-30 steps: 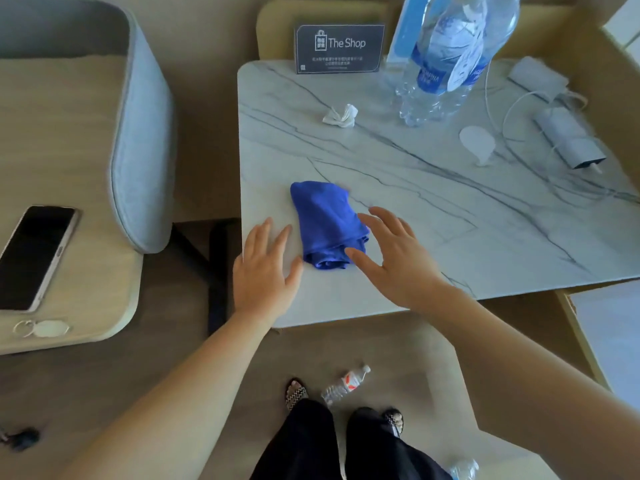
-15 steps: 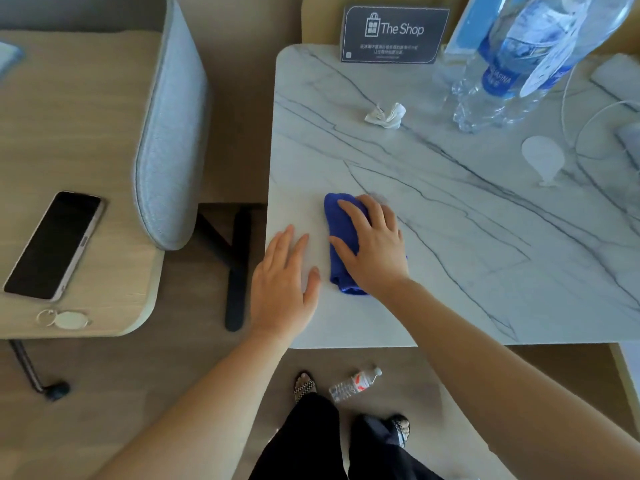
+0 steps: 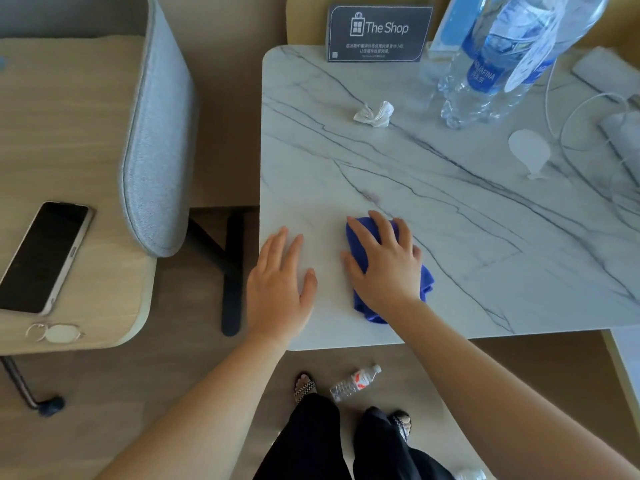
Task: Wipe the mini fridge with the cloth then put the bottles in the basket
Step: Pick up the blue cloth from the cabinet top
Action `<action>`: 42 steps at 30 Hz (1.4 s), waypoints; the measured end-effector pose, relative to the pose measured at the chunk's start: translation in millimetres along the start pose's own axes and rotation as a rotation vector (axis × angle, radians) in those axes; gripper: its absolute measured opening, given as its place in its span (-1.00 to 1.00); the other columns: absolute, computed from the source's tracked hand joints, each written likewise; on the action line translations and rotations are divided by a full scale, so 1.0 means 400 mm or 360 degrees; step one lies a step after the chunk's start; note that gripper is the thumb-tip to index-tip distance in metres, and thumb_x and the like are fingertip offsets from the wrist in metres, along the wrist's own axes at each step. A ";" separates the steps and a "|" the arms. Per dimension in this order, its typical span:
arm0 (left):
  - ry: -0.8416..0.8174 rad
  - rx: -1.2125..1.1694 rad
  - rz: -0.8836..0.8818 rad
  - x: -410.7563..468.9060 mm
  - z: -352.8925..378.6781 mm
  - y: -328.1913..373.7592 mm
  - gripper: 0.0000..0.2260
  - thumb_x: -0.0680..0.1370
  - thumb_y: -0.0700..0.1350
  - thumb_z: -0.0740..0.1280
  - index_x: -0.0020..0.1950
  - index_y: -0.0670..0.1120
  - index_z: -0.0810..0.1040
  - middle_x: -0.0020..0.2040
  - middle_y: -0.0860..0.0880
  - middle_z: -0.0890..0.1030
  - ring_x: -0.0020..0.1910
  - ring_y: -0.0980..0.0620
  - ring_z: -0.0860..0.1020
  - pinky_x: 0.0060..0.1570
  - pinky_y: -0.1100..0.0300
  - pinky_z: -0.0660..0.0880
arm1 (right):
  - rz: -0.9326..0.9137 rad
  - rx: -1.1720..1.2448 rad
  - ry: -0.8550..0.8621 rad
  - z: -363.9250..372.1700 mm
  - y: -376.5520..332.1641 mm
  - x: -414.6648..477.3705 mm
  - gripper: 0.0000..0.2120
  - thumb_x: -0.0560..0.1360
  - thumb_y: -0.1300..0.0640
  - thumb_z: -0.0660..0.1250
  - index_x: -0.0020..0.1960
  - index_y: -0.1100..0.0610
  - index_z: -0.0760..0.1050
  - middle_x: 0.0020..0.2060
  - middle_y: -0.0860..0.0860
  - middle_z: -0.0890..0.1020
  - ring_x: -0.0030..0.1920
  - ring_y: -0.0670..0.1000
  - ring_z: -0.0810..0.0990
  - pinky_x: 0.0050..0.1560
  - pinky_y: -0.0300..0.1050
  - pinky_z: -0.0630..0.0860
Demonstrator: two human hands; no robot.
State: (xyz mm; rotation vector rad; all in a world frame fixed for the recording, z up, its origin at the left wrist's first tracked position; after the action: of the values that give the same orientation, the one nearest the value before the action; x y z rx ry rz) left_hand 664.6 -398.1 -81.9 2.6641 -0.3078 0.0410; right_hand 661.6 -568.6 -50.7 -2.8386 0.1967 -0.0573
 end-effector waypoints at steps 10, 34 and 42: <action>-0.0049 0.0059 0.0047 -0.001 -0.007 0.002 -0.47 0.53 0.10 0.05 0.44 -0.09 0.37 0.48 -0.13 0.29 0.46 -0.11 0.22 0.27 -0.03 0.37 | -0.0040 0.0081 0.0115 -0.011 0.042 -0.035 -0.60 0.44 -0.04 0.39 0.26 -0.03 0.47 0.03 0.10 0.55 -0.10 0.23 0.45 -0.40 -0.14 0.29; -0.0356 0.0188 0.0708 -0.219 0.290 0.793 -0.56 0.56 0.07 0.11 0.34 -0.13 0.44 0.37 -0.09 0.44 0.35 -0.07 0.36 0.22 -0.14 0.38 | 0.0306 0.0816 0.0143 -0.248 0.829 -0.441 -0.61 0.54 -0.11 0.22 0.36 -0.15 0.32 0.09 -0.06 0.45 0.09 0.00 0.43 -0.03 -0.17 0.36; -0.0533 -0.0025 0.1087 -0.268 0.454 0.895 -0.56 0.55 0.03 0.15 0.37 -0.14 0.43 0.33 -0.07 0.47 0.30 -0.02 0.42 0.21 0.09 0.37 | 0.0603 0.0834 0.0277 -0.149 0.977 -0.555 -0.59 0.54 -0.12 0.22 0.37 -0.12 0.32 0.13 -0.10 0.45 0.10 -0.04 0.42 0.04 -0.20 0.30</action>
State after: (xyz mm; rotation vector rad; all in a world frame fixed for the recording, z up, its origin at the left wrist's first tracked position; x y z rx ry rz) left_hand 476.1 -768.3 -96.4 2.4134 -1.2989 -0.1941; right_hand 387.8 -924.7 -112.5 -2.2346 0.6489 -0.2369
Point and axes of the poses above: each hand's wrist, its own x-axis towards the middle knuckle, its own z-axis out of the palm, y = z × x, the point moved 2 cm from there along x, towards the middle knuckle
